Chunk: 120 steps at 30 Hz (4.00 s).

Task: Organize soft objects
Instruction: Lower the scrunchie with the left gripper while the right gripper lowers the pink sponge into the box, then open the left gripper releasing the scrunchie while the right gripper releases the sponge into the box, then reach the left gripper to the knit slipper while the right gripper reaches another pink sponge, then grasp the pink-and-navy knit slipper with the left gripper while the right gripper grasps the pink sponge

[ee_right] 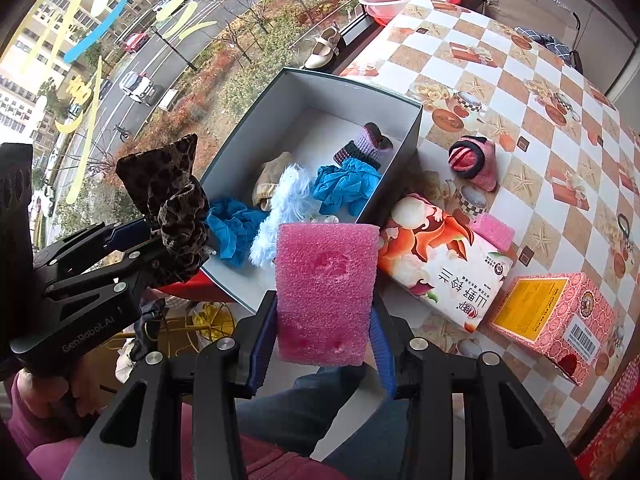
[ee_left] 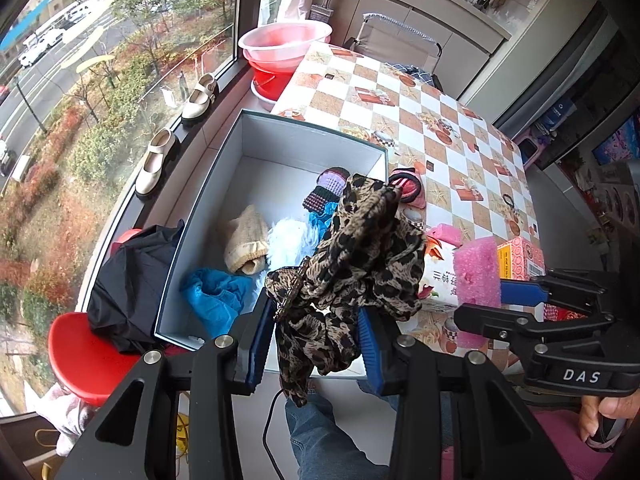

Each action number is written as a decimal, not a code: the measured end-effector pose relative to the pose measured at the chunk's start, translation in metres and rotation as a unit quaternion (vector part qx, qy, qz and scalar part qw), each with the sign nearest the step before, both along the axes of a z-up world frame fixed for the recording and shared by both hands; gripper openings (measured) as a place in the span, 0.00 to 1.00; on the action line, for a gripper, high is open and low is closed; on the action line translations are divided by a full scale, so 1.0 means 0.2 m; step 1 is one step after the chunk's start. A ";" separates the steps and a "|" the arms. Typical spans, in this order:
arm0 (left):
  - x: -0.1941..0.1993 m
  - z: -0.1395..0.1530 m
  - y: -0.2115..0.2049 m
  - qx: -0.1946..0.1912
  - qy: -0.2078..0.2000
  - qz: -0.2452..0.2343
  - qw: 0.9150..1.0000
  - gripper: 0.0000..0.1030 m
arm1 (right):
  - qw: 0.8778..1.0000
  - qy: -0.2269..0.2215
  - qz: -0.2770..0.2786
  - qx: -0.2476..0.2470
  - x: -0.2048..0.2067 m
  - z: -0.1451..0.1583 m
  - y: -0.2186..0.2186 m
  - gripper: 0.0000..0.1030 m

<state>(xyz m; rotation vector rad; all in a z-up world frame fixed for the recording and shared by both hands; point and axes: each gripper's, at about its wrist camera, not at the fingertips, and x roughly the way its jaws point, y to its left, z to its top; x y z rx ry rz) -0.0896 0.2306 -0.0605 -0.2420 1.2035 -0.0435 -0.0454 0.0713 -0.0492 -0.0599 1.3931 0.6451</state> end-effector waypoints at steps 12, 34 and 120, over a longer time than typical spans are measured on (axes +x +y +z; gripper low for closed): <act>-0.01 -0.15 0.05 0.020 0.034 0.029 0.999 0.42 | 0.999 0.006 0.052 -0.015 0.03 -0.04 0.16 0.43; -0.01 -0.27 0.10 0.026 0.057 0.046 0.997 0.44 | 0.995 0.002 0.094 -0.021 0.10 -0.06 0.36 0.43; 1.42 -1.10 -1.05 0.128 0.260 -0.042 0.956 0.84 | 0.935 0.166 -0.310 -0.048 0.78 -1.03 -1.91 0.88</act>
